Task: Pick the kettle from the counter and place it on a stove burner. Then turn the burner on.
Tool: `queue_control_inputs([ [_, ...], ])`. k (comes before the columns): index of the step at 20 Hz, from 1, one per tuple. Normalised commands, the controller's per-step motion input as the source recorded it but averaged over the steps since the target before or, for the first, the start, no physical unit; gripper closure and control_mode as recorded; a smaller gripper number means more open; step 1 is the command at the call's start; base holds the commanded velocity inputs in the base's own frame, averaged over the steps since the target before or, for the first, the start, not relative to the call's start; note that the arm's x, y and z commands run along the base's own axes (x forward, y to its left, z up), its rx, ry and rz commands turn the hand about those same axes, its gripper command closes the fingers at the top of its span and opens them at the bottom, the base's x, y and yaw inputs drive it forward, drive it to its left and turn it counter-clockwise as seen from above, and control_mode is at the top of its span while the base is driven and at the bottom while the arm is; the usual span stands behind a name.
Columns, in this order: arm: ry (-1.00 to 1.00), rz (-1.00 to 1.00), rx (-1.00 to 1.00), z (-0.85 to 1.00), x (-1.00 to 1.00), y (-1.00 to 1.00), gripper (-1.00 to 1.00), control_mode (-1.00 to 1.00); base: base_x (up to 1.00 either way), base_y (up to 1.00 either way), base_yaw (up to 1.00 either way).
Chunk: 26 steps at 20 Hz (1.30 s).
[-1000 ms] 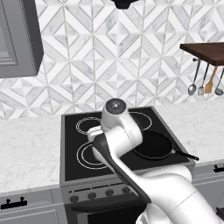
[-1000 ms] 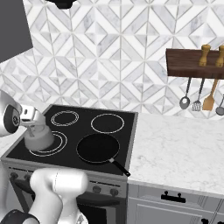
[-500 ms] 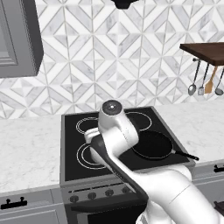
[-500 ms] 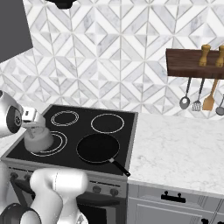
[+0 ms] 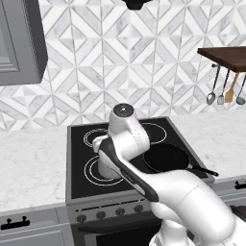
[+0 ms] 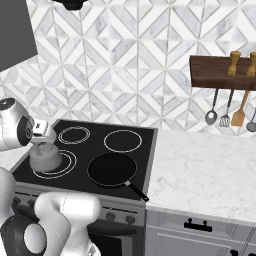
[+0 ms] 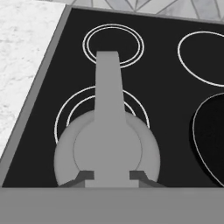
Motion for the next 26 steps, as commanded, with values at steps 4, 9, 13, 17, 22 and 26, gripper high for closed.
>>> queue_control_inputs([
  [4, -0.07, 0.00, 0.00, -0.40, 0.04, 0.00, 1.00, -1.00, 0.00, 0.00, 0.00],
  [9, -0.10, 0.00, 0.00, -0.34, 0.05, 0.04, 1.00, -1.00, 0.00, 0.00, 0.00],
  [13, -0.08, 0.00, 0.00, -0.25, 0.07, 0.03, 1.00, -1.00, 0.00, 0.00, 0.00],
  [17, -0.05, 0.00, 0.00, -0.07, 0.13, 0.05, 1.00, -1.00, 0.00, 0.00, 0.00],
  [22, 0.00, 0.00, 0.00, 0.00, 0.16, 0.20, 1.00, -1.00, 0.00, 0.00, 0.00],
  [26, 0.00, 0.00, 0.00, 0.00, 0.18, 0.23, 1.00, -1.00, 0.00, 0.00, 0.00],
])
